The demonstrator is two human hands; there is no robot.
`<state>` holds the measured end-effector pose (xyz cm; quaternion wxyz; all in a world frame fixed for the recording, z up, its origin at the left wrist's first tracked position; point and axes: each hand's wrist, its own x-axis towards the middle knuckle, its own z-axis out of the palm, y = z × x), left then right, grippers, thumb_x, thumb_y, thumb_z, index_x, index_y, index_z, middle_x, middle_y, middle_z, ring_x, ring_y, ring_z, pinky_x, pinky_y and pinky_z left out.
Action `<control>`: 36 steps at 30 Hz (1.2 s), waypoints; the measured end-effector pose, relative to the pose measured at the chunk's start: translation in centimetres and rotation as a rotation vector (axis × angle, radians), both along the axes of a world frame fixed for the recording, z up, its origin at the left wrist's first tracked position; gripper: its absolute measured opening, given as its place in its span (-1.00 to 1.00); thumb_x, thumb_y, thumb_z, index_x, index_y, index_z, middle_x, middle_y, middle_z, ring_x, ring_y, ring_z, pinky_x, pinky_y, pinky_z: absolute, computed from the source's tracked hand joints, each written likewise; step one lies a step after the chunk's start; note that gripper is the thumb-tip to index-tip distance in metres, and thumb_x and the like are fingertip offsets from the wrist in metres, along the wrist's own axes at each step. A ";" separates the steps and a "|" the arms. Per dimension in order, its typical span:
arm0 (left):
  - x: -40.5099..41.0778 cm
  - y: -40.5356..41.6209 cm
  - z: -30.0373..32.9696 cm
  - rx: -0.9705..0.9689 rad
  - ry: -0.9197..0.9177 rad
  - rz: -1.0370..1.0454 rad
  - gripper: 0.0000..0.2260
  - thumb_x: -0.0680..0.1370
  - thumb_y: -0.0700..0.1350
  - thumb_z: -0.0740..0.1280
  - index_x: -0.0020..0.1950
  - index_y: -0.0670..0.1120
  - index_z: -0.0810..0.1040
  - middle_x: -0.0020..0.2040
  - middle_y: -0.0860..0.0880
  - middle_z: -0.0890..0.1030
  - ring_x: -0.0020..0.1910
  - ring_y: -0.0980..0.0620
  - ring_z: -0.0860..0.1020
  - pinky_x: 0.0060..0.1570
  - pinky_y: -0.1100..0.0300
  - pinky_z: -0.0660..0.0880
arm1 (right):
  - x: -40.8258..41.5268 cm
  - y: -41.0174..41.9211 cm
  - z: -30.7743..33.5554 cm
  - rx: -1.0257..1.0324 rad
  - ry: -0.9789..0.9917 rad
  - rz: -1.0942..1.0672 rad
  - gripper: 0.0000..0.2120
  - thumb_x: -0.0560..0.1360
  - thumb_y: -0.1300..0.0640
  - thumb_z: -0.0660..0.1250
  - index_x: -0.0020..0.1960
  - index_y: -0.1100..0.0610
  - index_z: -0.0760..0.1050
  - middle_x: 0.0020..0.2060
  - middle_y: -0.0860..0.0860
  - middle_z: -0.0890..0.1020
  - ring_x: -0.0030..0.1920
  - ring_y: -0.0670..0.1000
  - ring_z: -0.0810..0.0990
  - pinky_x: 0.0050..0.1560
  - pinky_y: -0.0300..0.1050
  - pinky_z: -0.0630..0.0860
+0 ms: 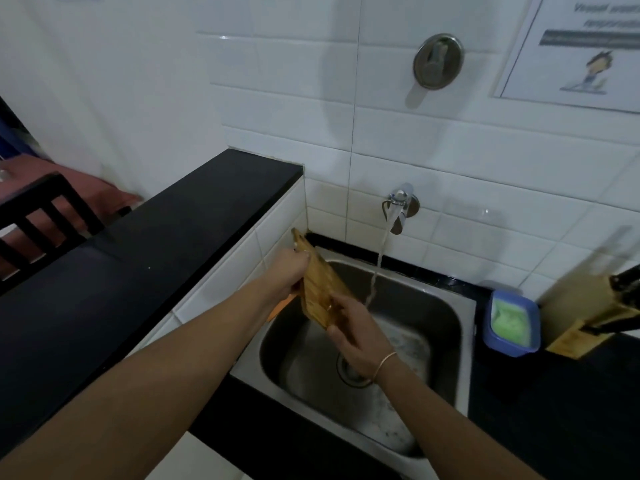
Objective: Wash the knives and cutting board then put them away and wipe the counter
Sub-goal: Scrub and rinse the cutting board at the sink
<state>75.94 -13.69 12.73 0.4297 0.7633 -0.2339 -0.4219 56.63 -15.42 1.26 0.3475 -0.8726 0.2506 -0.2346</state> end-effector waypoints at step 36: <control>-2.1 -3.6 -0.1 0.092 -0.424 -0.948 -0.68 0.62 0.13 0.33 0.30 0.00 0.57 0.16 -0.02 0.65 0.14 -0.04 0.63 0.27 -0.09 0.55 | -1.6 -9.8 2.5 0.417 -0.246 -0.678 -0.68 0.69 -0.07 0.11 0.25 0.09 0.49 0.12 0.07 0.59 0.21 0.13 0.53 0.25 0.07 0.44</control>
